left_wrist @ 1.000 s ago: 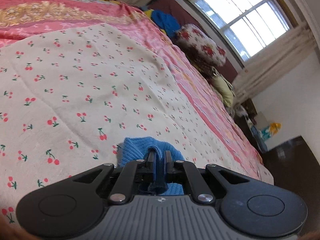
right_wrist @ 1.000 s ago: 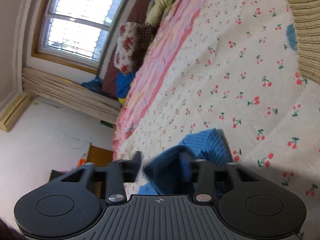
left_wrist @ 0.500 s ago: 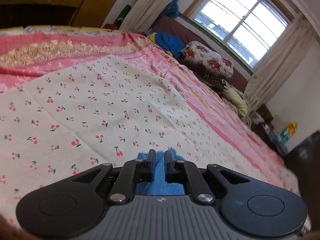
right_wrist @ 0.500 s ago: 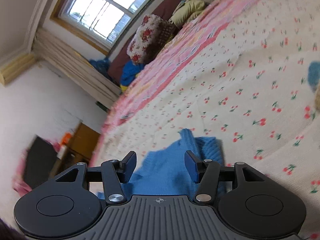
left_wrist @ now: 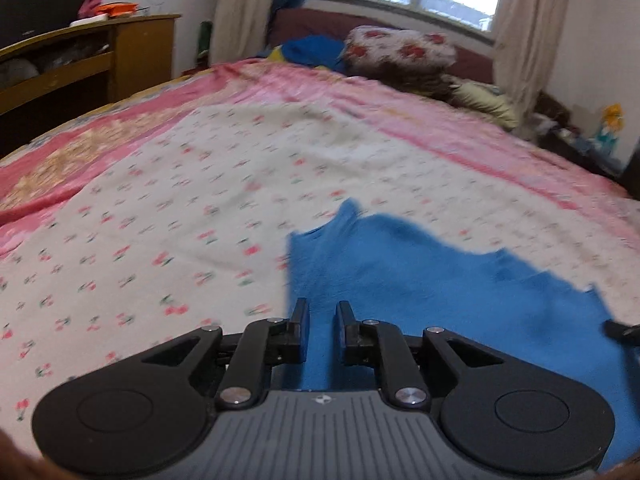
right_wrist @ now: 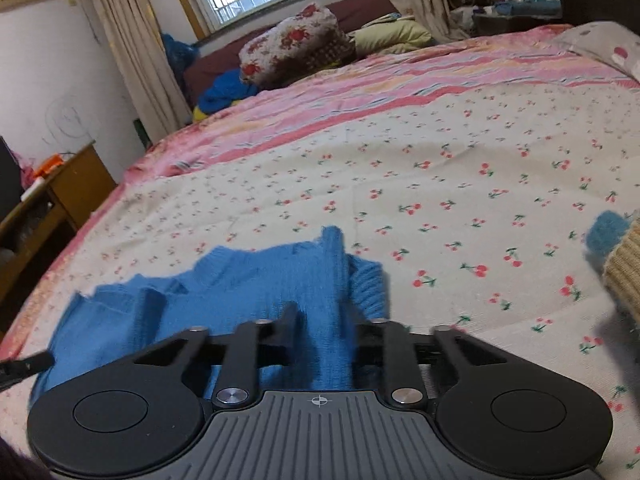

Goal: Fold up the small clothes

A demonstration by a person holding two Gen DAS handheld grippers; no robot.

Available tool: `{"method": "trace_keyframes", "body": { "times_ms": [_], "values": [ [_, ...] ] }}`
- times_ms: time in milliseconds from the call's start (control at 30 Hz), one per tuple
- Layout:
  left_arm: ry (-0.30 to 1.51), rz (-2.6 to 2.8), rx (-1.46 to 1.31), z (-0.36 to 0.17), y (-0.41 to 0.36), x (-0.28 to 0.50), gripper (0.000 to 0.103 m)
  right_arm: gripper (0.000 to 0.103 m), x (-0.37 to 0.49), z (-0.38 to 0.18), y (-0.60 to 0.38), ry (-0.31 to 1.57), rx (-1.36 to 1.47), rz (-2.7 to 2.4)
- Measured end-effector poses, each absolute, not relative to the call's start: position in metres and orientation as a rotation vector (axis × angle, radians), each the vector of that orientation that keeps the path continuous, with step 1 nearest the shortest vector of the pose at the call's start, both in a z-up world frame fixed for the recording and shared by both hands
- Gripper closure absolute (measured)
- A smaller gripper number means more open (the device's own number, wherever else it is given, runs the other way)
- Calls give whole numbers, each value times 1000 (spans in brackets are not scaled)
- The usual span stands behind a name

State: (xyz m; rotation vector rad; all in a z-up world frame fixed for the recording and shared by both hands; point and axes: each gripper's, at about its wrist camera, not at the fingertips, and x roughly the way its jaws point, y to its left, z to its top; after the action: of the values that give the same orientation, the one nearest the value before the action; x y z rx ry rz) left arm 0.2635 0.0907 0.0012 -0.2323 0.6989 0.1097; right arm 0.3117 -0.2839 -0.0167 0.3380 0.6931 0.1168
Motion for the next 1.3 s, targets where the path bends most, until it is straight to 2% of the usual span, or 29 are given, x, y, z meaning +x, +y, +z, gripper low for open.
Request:
{"method": "trace_keyframes", "body": {
  "times_ms": [33, 233, 400, 533, 767, 833, 900, 1167, 1300],
  "values": [
    [698, 127, -242, 0, 95, 262, 76, 92, 312, -17, -287, 692, 352, 112],
    [692, 152, -268, 3, 105, 257, 77, 94, 312, -18, -291, 683, 380, 94],
    [658, 99, -250, 17, 98, 263, 76, 86, 312, -20, -292, 692, 408, 111],
    [676, 87, -210, 17, 92, 285, 68, 86, 312, -18, -289, 689, 393, 117],
    [726, 90, -109, 5, 78, 310, 65, 86, 312, -19, -290, 694, 395, 127],
    [734, 88, -100, 4, 76, 311, 69, 86, 312, -19, -290, 693, 390, 128],
    [736, 73, -122, 6, 78, 310, 88, 86, 312, -18, -289, 690, 386, 129],
    [674, 139, -208, 19, 104, 290, 89, 94, 303, -2, -288, 616, 388, 148],
    [723, 173, -200, 3, 108, 297, 89, 94, 312, -19, -284, 672, 332, 84]
  ]
}}
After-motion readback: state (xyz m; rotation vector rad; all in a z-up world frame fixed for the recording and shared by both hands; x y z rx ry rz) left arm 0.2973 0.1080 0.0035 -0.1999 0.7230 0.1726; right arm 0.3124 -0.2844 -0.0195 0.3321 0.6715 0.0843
